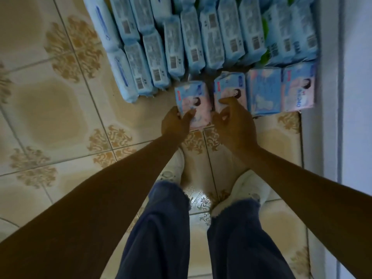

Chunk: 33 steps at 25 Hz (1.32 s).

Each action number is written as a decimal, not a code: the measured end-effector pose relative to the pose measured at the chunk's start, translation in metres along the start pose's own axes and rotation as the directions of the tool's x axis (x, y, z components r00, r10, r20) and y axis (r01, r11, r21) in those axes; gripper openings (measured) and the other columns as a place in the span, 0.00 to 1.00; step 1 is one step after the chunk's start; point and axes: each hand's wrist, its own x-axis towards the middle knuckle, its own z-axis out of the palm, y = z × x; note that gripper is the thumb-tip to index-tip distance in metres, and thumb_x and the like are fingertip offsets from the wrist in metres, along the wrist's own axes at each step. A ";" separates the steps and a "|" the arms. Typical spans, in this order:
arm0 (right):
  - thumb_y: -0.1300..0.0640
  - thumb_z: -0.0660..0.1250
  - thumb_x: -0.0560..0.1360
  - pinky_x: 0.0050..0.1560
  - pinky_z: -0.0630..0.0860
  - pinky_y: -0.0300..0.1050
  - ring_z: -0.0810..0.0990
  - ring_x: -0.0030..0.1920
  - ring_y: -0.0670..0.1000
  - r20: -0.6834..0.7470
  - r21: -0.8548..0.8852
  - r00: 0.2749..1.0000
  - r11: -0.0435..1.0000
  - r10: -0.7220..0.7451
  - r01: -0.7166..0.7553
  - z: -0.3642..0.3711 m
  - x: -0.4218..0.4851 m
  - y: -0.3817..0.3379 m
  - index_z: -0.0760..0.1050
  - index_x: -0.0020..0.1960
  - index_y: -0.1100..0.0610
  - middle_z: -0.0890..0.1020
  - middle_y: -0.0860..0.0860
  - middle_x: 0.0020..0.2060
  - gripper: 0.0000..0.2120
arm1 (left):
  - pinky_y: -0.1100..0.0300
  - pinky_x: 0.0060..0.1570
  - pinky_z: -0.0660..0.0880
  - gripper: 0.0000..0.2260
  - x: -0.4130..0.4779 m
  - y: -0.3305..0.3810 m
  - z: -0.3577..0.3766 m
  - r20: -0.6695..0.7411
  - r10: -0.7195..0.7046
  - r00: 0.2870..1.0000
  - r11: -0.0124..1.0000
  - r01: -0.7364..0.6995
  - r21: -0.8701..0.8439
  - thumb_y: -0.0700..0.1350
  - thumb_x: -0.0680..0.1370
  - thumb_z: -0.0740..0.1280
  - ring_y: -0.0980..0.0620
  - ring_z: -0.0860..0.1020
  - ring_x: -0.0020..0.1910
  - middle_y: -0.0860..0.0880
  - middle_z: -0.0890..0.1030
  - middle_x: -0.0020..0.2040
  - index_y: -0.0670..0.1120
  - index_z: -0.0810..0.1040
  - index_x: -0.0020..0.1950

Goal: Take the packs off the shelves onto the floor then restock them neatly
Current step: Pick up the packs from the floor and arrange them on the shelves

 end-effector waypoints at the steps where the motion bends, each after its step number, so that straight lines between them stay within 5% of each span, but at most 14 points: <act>1: 0.48 0.66 0.77 0.46 0.78 0.46 0.79 0.47 0.49 0.014 0.019 1.000 1.000 0.022 -0.022 -0.010 -0.008 -0.003 0.71 0.64 0.56 0.80 0.52 0.48 0.19 | 0.72 0.34 0.72 0.16 -0.015 -0.001 -0.008 0.018 -0.012 1.000 1.000 0.013 -0.015 0.50 0.79 0.65 0.55 0.77 0.41 0.48 0.80 0.52 0.43 0.75 0.63; 4: 0.45 0.69 0.74 0.46 0.79 0.46 0.79 0.48 0.48 0.094 0.083 0.989 0.989 0.116 -0.124 -0.058 -0.038 -0.030 0.70 0.65 0.53 0.80 0.50 0.52 0.23 | 0.67 0.36 0.75 0.13 -0.072 0.011 -0.043 0.117 -0.048 0.992 0.997 0.055 -0.055 0.48 0.79 0.67 0.55 0.79 0.38 0.46 0.81 0.51 0.44 0.75 0.60; 6: 0.45 0.70 0.73 0.47 0.76 0.41 0.77 0.52 0.46 0.181 0.168 0.968 0.964 0.173 -0.204 -0.099 -0.068 -0.066 0.67 0.67 0.51 0.77 0.47 0.55 0.26 | 0.52 0.47 0.79 0.13 -0.116 0.034 -0.074 0.186 -0.022 0.982 0.991 0.047 -0.128 0.50 0.76 0.70 0.44 0.82 0.46 0.40 0.82 0.54 0.45 0.76 0.57; 8: 0.49 0.73 0.71 0.45 0.73 0.31 0.75 0.53 0.37 0.256 0.287 0.959 0.938 0.122 -0.196 -0.137 -0.102 -0.113 0.64 0.66 0.46 0.73 0.40 0.54 0.28 | 0.47 0.53 0.78 0.17 -0.163 0.066 -0.101 0.230 0.033 0.973 0.982 0.012 -0.190 0.56 0.70 0.73 0.43 0.82 0.50 0.40 0.82 0.55 0.49 0.77 0.54; 11: 0.63 0.75 0.69 0.43 0.76 0.31 0.79 0.53 0.37 0.317 0.498 0.949 0.851 0.003 -0.169 -0.195 -0.155 -0.188 0.63 0.67 0.53 0.74 0.43 0.57 0.32 | 0.63 0.44 0.78 0.11 -0.249 0.129 -0.153 0.309 0.128 0.942 0.968 -0.051 -0.245 0.45 0.77 0.69 0.54 0.81 0.43 0.45 0.82 0.51 0.46 0.77 0.58; 14: 0.62 0.73 0.72 0.36 0.77 0.32 0.79 0.42 0.40 0.306 0.534 0.941 0.792 0.144 -0.295 -0.277 -0.209 -0.263 0.68 0.61 0.53 0.78 0.53 0.59 0.21 | 0.71 0.36 0.75 0.17 -0.335 0.183 -0.207 0.392 0.255 0.884 0.950 -0.153 -0.273 0.32 0.78 0.63 0.61 0.80 0.36 0.54 0.82 0.42 0.41 0.71 0.67; 16: 0.58 0.74 0.71 0.43 0.78 0.35 0.78 0.45 0.42 0.226 0.426 0.964 0.875 0.144 -0.230 -0.328 -0.251 -0.294 0.68 0.56 0.48 0.77 0.51 0.57 0.19 | 0.69 0.39 0.76 0.24 -0.387 0.203 -0.243 0.398 0.348 0.849 0.933 -0.274 -0.232 0.33 0.76 0.66 0.61 0.80 0.39 0.52 0.84 0.49 0.45 0.66 0.71; 18: 0.53 0.76 0.69 0.54 0.77 0.43 0.77 0.52 0.48 0.161 0.229 0.981 0.963 0.107 -0.142 -0.375 -0.291 -0.316 0.66 0.64 0.50 0.76 0.48 0.58 0.28 | 0.69 0.43 0.74 0.35 -0.431 0.223 -0.270 0.365 0.452 0.814 0.887 -0.451 -0.094 0.36 0.75 0.70 0.55 0.78 0.48 0.44 0.76 0.64 0.47 0.56 0.77; 22: 0.43 0.77 0.64 0.58 0.75 0.54 0.77 0.58 0.55 0.235 -0.367 0.968 0.930 0.092 0.001 -0.443 -0.377 -0.332 0.60 0.73 0.51 0.75 0.53 0.62 0.44 | 0.59 0.61 0.69 0.46 -0.497 0.261 -0.284 0.435 0.696 0.571 0.569 -0.808 0.152 0.48 0.70 0.76 0.51 0.68 0.67 0.46 0.63 0.75 0.49 0.50 0.78; 24: 0.44 0.77 0.64 0.59 0.74 0.51 0.77 0.58 0.54 0.225 -0.485 0.962 0.874 0.156 -0.028 -0.469 -0.421 -0.332 0.61 0.72 0.51 0.76 0.52 0.62 0.43 | 0.51 0.65 0.69 0.49 -0.529 0.275 -0.270 0.570 0.708 0.416 0.384 -0.905 0.183 0.54 0.68 0.77 0.48 0.67 0.70 0.46 0.62 0.75 0.51 0.49 0.79; 28: 0.49 0.77 0.66 0.55 0.76 0.47 0.78 0.54 0.51 0.094 -0.309 0.968 0.931 0.234 -0.195 -0.510 -0.518 -0.327 0.67 0.66 0.52 0.79 0.50 0.57 0.33 | 0.49 0.61 0.71 0.53 -0.614 0.277 -0.230 0.748 0.650 0.131 0.025 -0.988 0.152 0.58 0.64 0.78 0.48 0.67 0.67 0.48 0.65 0.72 0.53 0.48 0.79; 31: 0.52 0.77 0.67 0.52 0.76 0.42 0.79 0.51 0.48 -0.054 -0.126 0.975 0.967 0.217 -0.222 -0.528 -0.605 -0.308 0.68 0.64 0.52 0.79 0.49 0.55 0.29 | 0.50 0.59 0.73 0.50 -0.677 0.270 -0.208 0.702 0.712 -0.007 -0.062 -0.997 0.054 0.56 0.63 0.79 0.53 0.70 0.64 0.52 0.70 0.69 0.58 0.53 0.77; 33: 0.55 0.76 0.68 0.50 0.75 0.35 0.77 0.51 0.44 -0.284 0.107 0.949 0.988 0.137 -0.111 -0.529 -0.668 -0.290 0.68 0.66 0.51 0.77 0.49 0.57 0.30 | 0.52 0.57 0.76 0.44 -0.722 0.263 -0.200 0.598 0.794 -0.114 -0.045 -0.991 -0.129 0.57 0.62 0.78 0.53 0.75 0.60 0.53 0.76 0.64 0.62 0.58 0.73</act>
